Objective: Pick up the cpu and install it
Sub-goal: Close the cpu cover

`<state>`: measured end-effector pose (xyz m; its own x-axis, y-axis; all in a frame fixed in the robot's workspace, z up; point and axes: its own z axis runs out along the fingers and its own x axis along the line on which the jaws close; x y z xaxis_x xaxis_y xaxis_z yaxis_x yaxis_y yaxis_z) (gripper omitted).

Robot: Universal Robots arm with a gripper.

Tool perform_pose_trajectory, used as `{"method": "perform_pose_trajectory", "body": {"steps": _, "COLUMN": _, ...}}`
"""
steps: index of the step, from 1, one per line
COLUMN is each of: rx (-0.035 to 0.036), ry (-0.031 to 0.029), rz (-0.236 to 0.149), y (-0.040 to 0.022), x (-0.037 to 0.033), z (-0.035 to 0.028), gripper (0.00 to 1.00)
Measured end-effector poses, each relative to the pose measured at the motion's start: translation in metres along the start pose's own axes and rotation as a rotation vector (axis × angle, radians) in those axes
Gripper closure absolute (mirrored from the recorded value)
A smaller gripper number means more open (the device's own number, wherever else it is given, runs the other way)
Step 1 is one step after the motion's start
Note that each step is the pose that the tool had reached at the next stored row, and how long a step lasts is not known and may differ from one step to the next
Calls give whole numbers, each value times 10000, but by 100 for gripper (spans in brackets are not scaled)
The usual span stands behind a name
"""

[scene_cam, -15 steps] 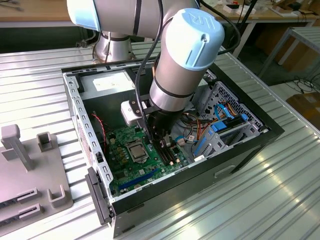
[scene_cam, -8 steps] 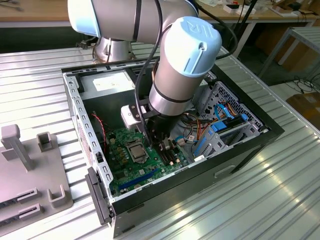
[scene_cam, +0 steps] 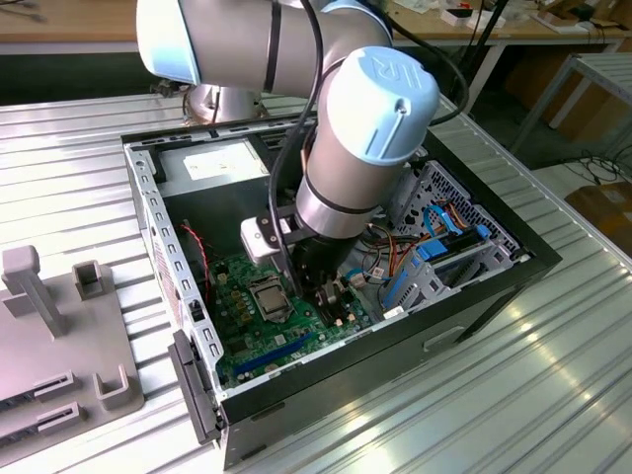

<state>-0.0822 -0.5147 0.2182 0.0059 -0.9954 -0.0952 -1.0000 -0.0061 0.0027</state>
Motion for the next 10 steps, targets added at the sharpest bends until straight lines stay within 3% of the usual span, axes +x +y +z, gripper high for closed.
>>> {"method": "perform_pose_trajectory", "body": {"steps": 5, "rx": -15, "ry": 79, "rz": 3, "y": 1, "x": 29, "z": 21, "gripper": 89}}
{"method": "perform_pose_trajectory", "body": {"steps": 10, "rx": -17, "ry": 81, "rz": 2, "y": -8, "x": 30, "z": 40, "gripper": 89}}
